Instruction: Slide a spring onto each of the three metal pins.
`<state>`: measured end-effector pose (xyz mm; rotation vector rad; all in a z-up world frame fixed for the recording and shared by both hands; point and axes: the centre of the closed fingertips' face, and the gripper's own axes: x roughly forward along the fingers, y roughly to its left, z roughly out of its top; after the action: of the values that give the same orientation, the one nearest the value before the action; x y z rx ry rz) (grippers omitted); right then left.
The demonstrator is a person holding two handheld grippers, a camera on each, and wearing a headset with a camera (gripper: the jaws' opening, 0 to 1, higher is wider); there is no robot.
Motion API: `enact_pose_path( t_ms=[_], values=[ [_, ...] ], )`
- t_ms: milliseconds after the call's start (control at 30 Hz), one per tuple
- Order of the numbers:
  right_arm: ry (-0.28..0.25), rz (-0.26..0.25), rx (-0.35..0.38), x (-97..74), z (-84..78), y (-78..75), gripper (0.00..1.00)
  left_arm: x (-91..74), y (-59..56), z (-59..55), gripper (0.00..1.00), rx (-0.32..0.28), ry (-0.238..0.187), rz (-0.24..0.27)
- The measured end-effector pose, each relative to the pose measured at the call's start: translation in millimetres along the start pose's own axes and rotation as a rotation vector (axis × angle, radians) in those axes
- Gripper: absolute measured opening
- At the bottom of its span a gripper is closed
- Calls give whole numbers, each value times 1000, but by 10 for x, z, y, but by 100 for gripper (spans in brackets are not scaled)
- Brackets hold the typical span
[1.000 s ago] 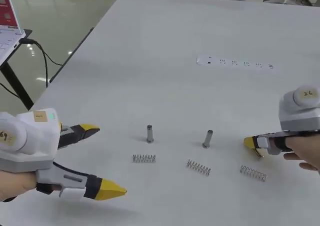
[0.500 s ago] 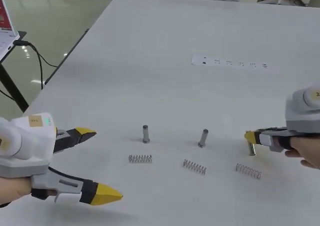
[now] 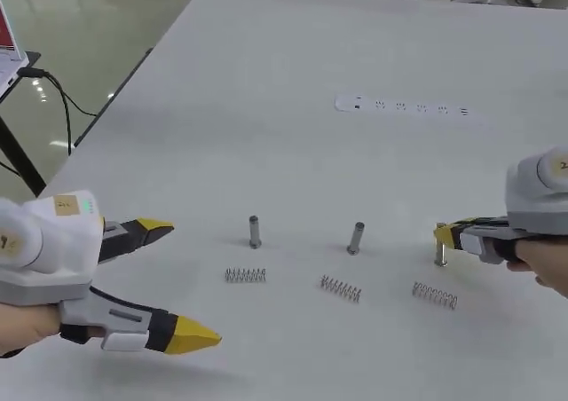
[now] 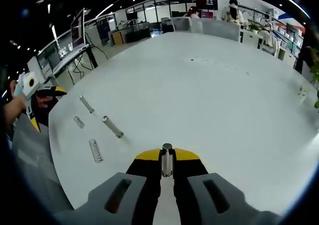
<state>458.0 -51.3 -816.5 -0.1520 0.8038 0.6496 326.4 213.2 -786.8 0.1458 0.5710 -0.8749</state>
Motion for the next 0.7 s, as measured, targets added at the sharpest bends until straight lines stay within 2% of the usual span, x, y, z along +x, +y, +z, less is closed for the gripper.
enact_pose_path(
  t_ms=[333, 700],
  values=[
    [-11, -6, -10, -51, 6, -11, 5, -34, 25, -23, 98, -5, 3, 8],
    [-2, -10, -39, -101, -42, 1, 5, -11, -1, -25, 98, -7, 2, 1]
  ],
)
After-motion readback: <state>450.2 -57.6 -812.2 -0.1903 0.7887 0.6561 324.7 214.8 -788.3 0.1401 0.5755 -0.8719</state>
